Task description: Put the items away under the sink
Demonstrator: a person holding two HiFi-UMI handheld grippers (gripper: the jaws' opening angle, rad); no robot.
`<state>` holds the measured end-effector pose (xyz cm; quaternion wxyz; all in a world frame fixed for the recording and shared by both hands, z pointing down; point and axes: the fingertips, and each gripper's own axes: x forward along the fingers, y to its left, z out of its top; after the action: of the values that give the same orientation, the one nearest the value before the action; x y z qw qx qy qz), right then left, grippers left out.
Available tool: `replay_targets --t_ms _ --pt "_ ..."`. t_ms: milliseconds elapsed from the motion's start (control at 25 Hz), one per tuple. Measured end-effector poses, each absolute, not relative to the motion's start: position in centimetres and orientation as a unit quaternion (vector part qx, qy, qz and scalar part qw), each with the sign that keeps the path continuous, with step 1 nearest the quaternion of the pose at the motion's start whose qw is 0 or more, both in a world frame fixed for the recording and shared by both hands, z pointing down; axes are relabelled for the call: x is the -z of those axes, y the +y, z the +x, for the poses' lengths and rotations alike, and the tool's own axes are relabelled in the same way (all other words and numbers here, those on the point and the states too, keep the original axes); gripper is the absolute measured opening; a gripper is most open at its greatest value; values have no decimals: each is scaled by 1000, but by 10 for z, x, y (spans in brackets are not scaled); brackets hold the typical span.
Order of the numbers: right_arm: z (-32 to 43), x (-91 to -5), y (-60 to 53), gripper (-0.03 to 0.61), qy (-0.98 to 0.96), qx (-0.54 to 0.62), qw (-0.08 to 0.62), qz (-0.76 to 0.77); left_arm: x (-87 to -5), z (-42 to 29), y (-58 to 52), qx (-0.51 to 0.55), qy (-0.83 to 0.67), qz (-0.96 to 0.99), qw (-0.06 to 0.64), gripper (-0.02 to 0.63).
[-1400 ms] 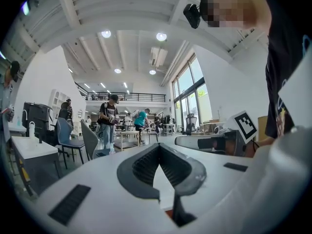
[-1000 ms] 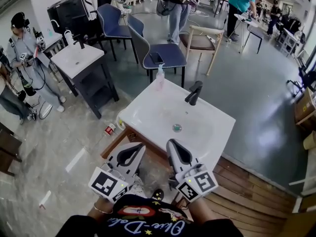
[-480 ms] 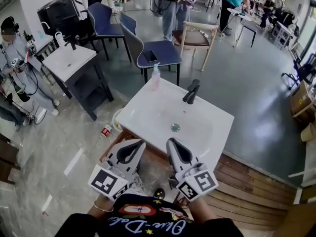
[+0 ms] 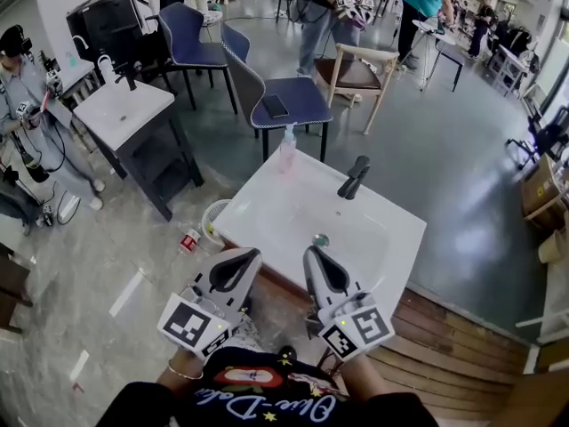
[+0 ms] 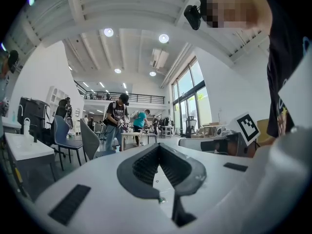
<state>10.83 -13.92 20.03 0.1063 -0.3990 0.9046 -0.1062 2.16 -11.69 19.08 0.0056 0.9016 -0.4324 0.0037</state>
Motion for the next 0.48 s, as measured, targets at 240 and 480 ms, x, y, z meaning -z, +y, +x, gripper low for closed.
replay_targets --t_ms 240,480 --pt "97 -204 -162 9 904 110 104 -401 -192 11 -139 -6 -429 903 5 8" --pt "87 -205 -184 9 900 113 101 -409 -192 0 -161 -6 -424 906 9 8"
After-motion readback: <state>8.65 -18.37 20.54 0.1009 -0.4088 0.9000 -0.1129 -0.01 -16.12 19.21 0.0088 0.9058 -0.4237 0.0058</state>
